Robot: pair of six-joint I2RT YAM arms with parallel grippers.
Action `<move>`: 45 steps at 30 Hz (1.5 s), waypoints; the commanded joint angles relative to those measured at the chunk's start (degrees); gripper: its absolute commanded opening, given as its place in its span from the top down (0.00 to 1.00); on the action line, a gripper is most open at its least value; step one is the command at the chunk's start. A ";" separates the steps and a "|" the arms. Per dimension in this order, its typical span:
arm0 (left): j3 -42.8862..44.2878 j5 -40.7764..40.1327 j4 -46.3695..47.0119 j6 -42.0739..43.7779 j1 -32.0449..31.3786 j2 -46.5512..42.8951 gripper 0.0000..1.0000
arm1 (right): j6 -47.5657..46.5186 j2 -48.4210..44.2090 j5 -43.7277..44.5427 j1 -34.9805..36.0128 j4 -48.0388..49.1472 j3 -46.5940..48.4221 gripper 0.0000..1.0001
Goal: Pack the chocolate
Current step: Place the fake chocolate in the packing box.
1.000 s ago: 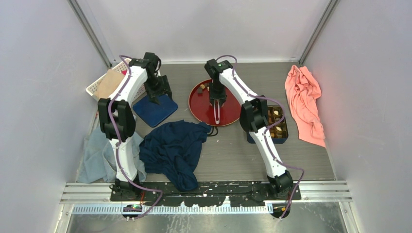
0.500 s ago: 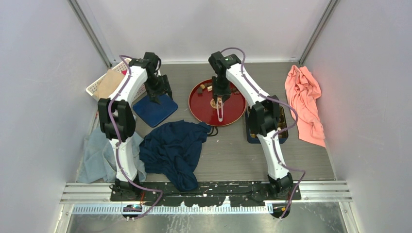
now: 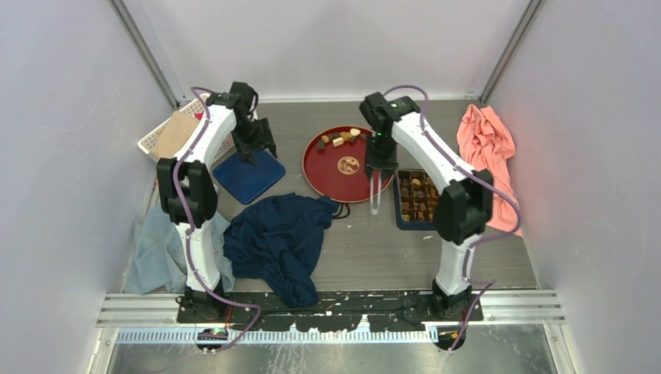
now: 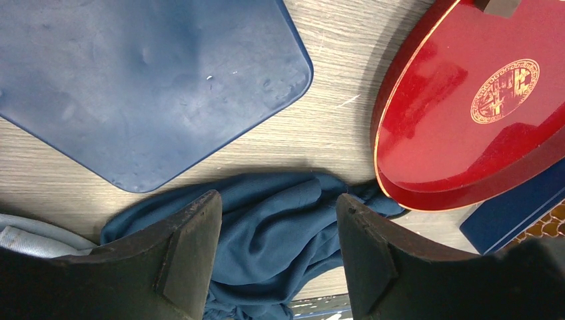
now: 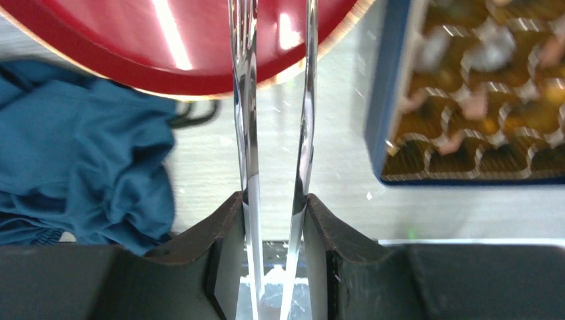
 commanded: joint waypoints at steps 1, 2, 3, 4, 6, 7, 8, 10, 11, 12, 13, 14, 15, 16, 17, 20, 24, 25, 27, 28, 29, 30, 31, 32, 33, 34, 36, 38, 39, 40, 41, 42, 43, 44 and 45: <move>1.86 0.60 1.22 0.79 -0.06 -1.76 0.36 | 6.18 -13.78 3.42 -4.89 1.28 -11.89 0.86; 1.87 0.56 1.22 0.82 -0.17 -1.82 0.36 | 7.40 -16.73 3.42 -6.22 1.11 -15.02 0.86; 1.86 0.66 1.22 0.83 -0.19 -1.81 0.36 | 8.65 -19.52 3.48 -7.67 0.93 -18.26 0.85; 1.98 0.80 1.30 0.86 -0.26 -1.81 0.36 | 9.92 -22.73 3.45 -9.04 0.81 -21.31 0.85; 2.21 1.16 1.37 0.81 -0.28 -1.83 0.36 | 12.24 -28.42 2.97 -11.67 0.57 -29.14 0.85; 2.34 1.52 1.45 0.75 -0.28 -1.70 0.36 | 13.25 -31.81 2.77 -12.62 0.32 -32.11 0.85; 2.46 1.81 1.48 0.68 -0.28 -1.62 0.36 | 14.23 -34.05 2.59 -13.39 0.19 -35.31 0.85; 2.63 2.57 1.73 0.48 -0.28 -1.51 0.36 | 15.79 -37.61 2.36 -14.42 -0.04 -40.33 0.85; 2.70 2.98 1.87 0.35 -0.28 -1.43 0.36 | 16.52 -38.89 2.62 -14.68 0.07 -42.54 0.85; 2.72 3.17 1.96 0.31 -0.36 -1.33 0.36 | 16.89 -40.01 3.01 -15.08 0.31 -44.32 0.85; 2.98 3.26 1.93 0.29 -0.41 -1.19 0.36 | 17.09 -40.77 3.67 -15.42 0.31 -45.93 0.85; 3.14 3.29 1.93 0.33 -0.52 -1.17 0.36 | 17.27 -41.33 4.09 -15.93 0.33 -47.23 0.85; 3.16 3.14 2.00 0.31 -0.69 -1.20 0.36 | 17.49 -41.70 4.36 -16.50 0.41 -48.27 0.85; 3.32 3.09 2.01 0.33 -0.84 -1.19 0.36 | 17.66 -41.82 4.49 -17.01 0.43 -49.16 0.85; 3.32 3.03 1.94 0.29 -1.00 -1.19 0.36 | 18.06 -41.86 4.52 -17.52 0.43 -49.85 0.85; 3.32 2.36 1.84 0.41 -1.53 -1.46 0.36 | 19.57 -41.78 3.82 -18.59 0.91 -51.52 0.85; 3.12 1.47 1.93 0.55 -2.23 -1.76 0.36 | 19.41 -41.57 4.36 -19.66 0.95 -52.17 0.84; 3.23 1.46 1.88 0.61 -2.36 -1.77 0.36 | 19.06 -41.54 4.14 -20.14 1.03 -52.44 0.84; 3.20 1.19 1.84 0.54 -2.64 -1.68 0.36 | 18.28 -41.81 3.58 -20.86 1.70 -53.17 0.84; 3.25 1.14 1.84 0.55 -2.77 -1.64 0.36 | 17.97 -41.77 2.96 -21.02 2.28 -53.49 0.84; 3.25 1.14 1.84 0.56 -2.82 -1.58 0.36 | 17.73 -41.58 2.77 -21.07 2.59 -53.71 0.83; 3.20 1.11 1.80 0.56 -2.91 -1.51 0.36 | 17.53 -41.30 2.72 -21.20 2.88 -53.87 0.83; 3.22 1.13 1.80 0.62 -2.96 -1.57 0.36 | 17.37 -40.96 2.89 -21.21 3.09 -53.95 0.83; 3.22 1.11 1.76 0.56 -3.00 -1.57 0.36 | 17.30 -40.76 3.14 -21.25 3.21 -54.12 0.83; 3.31 1.13 1.74 0.62 -3.01 -1.56 0.36 | 17.27 -40.70 3.26 -21.30 3.45 -54.37 0.83; 3.24 1.14 1.75 0.64 -3.01 -1.60 0.36 | 17.26 -40.61 3.27 -21.43 3.81 -54.70 0.83; 3.23 1.01 1.75 0.66 -3.01 -1.75 0.36 | 17.05 -40.52 3.19 -21.69 4.59 -55.21 0.83; 3.12 1.00 1.66 0.76 -3.05 -1.75 0.36 | 16.64 -39.88 3.23 -21.78 5.17 -55.55 0.82; 3.11 1.12 1.66 0.78 -3.08 -1.80 0.36 | 16.49 -39.48 3.50 -21.89 5.32 -55.60 0.82; 3.11 1.09 1.66 0.74 -3.09 -1.83 0.36 | 16.28 -39.31 3.68 -21.99 5.47 -55.66 0.82; 3.10 1.07 1.66 0.75 -3.09 -1.86 0.36 | 16.21 -39.23 3.83 -22.02 5.67 -55.76 0.82; 3.16 1.05 1.66 0.75 -3.09 -1.85 0.36 | 16.08 -39.20 3.91 -22.07 5.70 -55.90 0.81; 3.23 0.96 1.66 0.73 -3.09 -1.89 0.36 | 16.03 -39.16 3.97 -22.11 5.60 -56.13 0.81; 3.13 0.89 1.60 0.77 -3.09 -2.05 0.36 | 16.03 -39.38 4.06 -22.07 5.44 -56.34 0.81; 3.16 0.83 1.58 0.81 -3.09 -2.11 0.36 | 16.03 -39.63 4.11 -22.12 5.37 -56.57 0.81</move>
